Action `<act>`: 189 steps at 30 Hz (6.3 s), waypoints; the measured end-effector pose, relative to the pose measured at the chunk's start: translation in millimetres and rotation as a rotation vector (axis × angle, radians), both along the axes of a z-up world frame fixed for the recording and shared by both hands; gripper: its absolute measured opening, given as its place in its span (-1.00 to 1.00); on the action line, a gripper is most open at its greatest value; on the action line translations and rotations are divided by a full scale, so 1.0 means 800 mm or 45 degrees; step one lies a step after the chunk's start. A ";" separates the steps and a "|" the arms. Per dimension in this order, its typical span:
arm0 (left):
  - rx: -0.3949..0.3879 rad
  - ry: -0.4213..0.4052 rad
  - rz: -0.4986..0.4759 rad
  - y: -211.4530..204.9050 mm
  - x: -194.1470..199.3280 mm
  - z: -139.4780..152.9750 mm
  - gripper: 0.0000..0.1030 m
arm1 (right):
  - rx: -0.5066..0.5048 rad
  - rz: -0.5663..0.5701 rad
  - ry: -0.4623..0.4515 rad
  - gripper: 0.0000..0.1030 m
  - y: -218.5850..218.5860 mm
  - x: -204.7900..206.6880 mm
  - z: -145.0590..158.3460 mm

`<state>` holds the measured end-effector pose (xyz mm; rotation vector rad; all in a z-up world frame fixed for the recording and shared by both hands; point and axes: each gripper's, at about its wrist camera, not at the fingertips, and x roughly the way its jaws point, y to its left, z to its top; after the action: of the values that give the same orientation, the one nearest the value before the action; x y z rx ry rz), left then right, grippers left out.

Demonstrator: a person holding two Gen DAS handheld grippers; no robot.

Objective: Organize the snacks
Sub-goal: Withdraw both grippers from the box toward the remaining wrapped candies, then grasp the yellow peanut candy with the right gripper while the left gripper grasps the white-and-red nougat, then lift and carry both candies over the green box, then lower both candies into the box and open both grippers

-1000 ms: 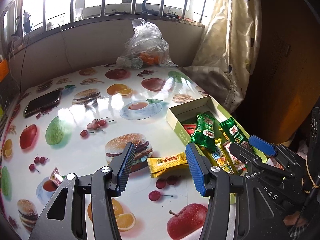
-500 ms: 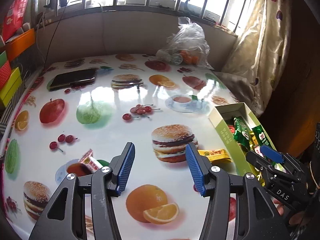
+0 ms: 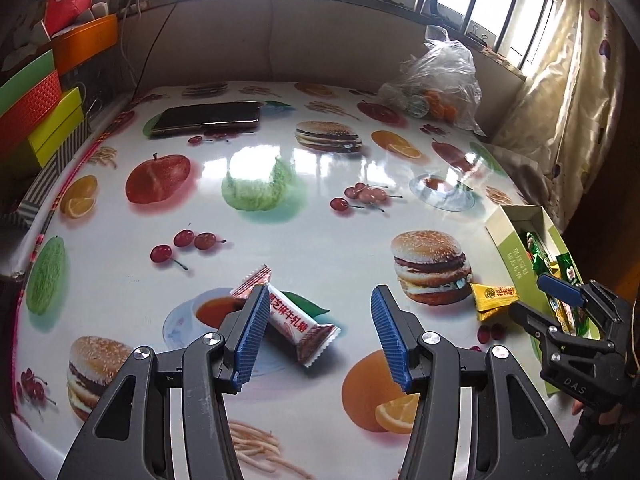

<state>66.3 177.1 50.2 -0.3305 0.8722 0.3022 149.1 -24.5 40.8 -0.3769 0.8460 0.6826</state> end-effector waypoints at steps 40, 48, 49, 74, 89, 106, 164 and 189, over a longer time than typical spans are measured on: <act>-0.075 0.044 0.116 0.045 -0.017 -0.020 0.05 | -0.136 0.103 0.117 -0.52 0.059 0.024 -0.040; -0.087 0.107 0.108 0.039 -0.005 -0.036 0.05 | -0.071 0.060 0.140 -0.51 0.073 0.010 -0.040; -0.082 0.111 0.115 0.038 -0.004 -0.037 0.05 | -0.072 0.051 0.135 -0.51 0.074 0.009 -0.040; -0.034 0.189 0.142 0.027 0.023 -0.053 0.05 | 0.007 0.003 0.171 -0.50 0.071 -0.001 -0.043; 0.019 0.186 0.127 0.023 0.020 -0.052 -0.61 | 0.022 -0.027 0.162 -0.50 0.068 -0.005 -0.043; 0.031 0.125 0.077 0.006 0.003 -0.030 -0.62 | 0.057 -0.060 0.141 -0.54 0.059 -0.017 -0.031; 0.072 -0.042 -0.340 -0.153 0.052 0.052 -0.62 | 0.316 -0.416 -0.032 -0.58 -0.116 -0.039 0.064; 0.021 -0.042 -0.536 -0.244 0.115 0.052 -0.62 | 0.322 -0.599 -0.032 -0.58 -0.198 -0.018 0.053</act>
<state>158.5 -18.3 91.9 -0.1298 0.8838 -0.0859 134.5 -183.0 82.9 0.0455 0.7759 0.3379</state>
